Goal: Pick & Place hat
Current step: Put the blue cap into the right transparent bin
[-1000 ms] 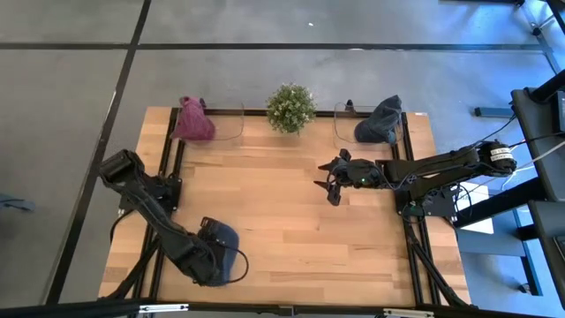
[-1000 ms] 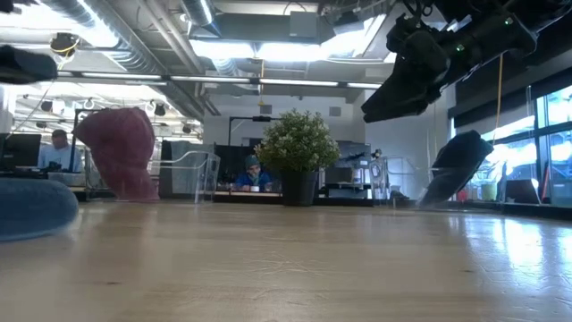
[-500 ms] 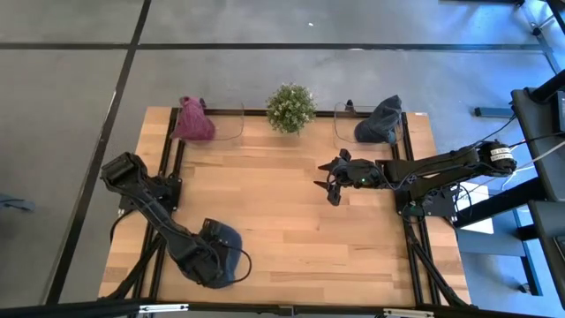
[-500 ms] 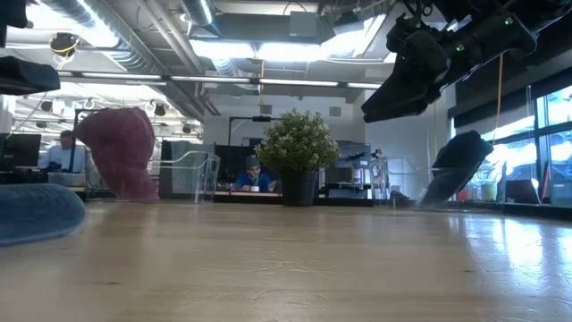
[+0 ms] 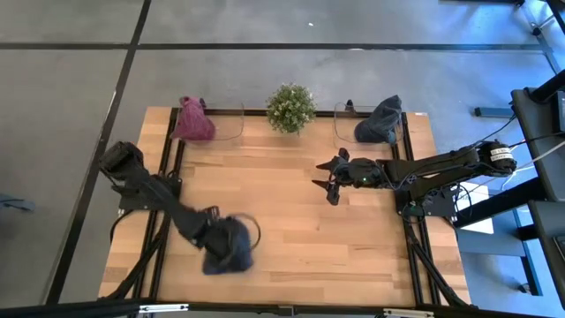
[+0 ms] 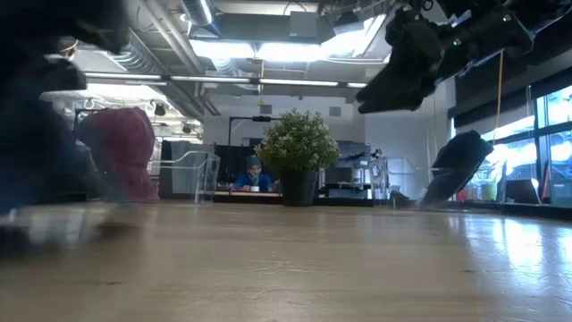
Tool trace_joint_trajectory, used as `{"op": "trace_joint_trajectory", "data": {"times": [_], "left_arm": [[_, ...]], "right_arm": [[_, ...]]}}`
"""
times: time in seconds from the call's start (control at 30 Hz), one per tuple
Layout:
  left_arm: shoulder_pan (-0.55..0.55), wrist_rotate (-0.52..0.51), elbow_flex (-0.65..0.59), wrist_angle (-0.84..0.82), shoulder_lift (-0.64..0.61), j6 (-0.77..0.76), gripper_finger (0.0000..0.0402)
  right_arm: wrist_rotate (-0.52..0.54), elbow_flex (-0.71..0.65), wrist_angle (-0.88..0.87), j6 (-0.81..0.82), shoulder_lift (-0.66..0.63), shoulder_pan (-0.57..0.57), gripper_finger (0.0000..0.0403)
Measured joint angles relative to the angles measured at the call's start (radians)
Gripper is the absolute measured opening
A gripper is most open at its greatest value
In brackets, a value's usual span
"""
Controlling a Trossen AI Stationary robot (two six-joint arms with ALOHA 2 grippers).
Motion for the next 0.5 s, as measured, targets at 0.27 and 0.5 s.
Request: {"op": "trace_joint_trajectory", "data": {"times": [0.27, 0.5], "left_arm": [[0.274, 0.033, 0.000, -0.002, -0.127, -0.300, 0.0005], [0.454, -0.113, 0.000, 0.181, -0.098, -0.335, 0.0005]], "right_arm": [[-0.134, 0.061, 0.072, -0.062, -0.021, 0.006, 0.0255], [-0.036, 0.224, -0.128, -0.077, -0.016, 0.129, 0.0256]]}}
